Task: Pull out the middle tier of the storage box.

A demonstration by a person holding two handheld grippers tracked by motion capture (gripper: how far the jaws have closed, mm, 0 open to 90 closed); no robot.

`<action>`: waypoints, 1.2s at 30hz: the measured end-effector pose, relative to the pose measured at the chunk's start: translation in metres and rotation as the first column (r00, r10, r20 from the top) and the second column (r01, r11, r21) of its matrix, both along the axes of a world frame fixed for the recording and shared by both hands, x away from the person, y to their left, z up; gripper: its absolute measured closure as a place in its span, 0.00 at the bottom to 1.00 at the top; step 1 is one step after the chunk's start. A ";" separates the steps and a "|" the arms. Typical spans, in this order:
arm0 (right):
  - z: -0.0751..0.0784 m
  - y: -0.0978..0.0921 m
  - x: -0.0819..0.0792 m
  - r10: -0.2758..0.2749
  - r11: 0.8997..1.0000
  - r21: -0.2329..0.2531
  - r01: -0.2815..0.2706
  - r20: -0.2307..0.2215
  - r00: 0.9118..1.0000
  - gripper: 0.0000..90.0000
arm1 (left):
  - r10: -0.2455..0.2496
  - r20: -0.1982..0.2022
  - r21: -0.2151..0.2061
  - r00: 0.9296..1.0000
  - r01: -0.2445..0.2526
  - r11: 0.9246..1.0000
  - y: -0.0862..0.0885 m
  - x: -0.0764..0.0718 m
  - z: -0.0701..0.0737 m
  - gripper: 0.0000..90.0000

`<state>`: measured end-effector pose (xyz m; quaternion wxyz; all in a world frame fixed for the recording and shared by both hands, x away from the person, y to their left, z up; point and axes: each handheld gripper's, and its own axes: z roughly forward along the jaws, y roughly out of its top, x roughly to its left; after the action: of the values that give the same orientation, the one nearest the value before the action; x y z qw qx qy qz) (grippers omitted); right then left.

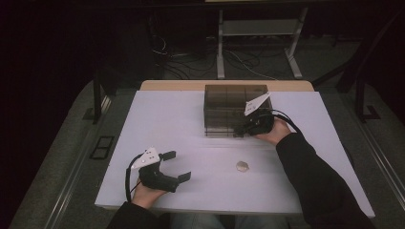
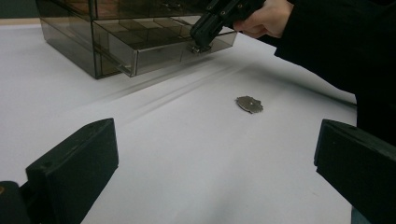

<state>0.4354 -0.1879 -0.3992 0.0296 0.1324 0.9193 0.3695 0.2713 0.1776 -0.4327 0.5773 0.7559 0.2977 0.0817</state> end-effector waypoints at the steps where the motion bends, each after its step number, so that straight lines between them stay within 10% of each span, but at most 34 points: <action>1: 0.000 0.000 0.000 -0.001 1.000 0.000 0.001 -0.001 1.000 0.93 | 0.000 0.000 0.001 1.000 0.000 1.000 0.000 0.000 0.000 0.00; 36: -0.003 -0.001 -0.011 -0.003 1.000 0.013 0.003 -0.024 1.000 0.93 | 0.000 -0.002 0.001 1.000 0.000 1.000 0.000 0.000 0.000 0.00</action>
<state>0.4248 -0.1890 -0.4018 0.0182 0.1385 0.9170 0.3737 0.2713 0.1777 -0.4328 0.5768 0.7561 0.2984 0.0812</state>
